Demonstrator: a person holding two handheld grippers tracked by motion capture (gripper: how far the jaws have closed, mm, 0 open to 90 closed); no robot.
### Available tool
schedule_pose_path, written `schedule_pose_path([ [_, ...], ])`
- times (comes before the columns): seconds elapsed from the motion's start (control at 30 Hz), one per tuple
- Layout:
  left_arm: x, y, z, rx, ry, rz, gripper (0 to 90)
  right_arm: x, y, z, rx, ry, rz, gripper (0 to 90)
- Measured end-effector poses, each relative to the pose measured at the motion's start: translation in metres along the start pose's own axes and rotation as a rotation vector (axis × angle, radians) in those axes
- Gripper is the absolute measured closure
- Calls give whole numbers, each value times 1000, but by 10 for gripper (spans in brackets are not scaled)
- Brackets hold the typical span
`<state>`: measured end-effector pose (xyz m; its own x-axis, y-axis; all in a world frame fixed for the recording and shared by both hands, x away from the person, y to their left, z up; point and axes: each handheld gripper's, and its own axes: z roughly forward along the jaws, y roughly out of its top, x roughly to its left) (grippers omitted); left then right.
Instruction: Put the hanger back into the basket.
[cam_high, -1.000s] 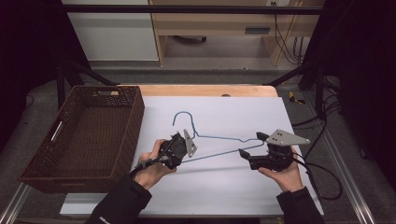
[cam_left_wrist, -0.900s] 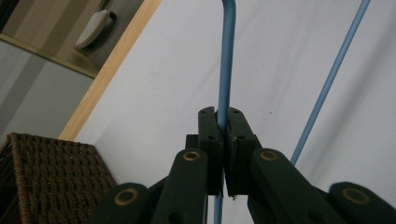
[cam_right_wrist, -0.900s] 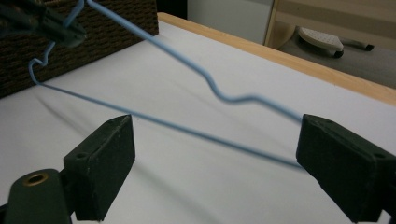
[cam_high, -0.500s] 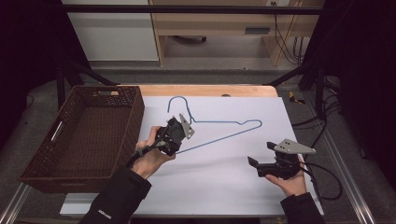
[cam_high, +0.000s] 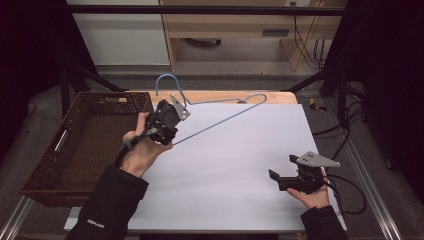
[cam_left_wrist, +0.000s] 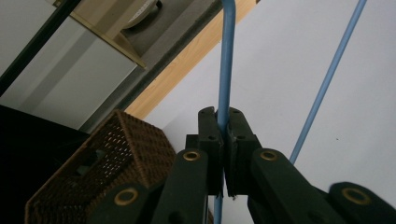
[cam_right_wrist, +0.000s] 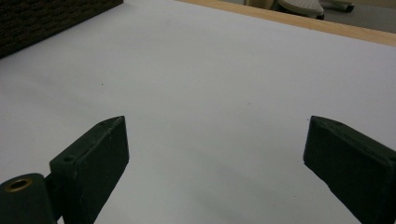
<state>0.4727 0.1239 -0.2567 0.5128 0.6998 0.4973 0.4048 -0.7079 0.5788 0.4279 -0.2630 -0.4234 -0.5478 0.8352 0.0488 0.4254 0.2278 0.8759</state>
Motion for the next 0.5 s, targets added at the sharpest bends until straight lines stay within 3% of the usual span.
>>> schedule_pose_path([
  [0.5,55,-37,-25,43,36,-82,869,0,-2,2,4,-7,-3,61],
])
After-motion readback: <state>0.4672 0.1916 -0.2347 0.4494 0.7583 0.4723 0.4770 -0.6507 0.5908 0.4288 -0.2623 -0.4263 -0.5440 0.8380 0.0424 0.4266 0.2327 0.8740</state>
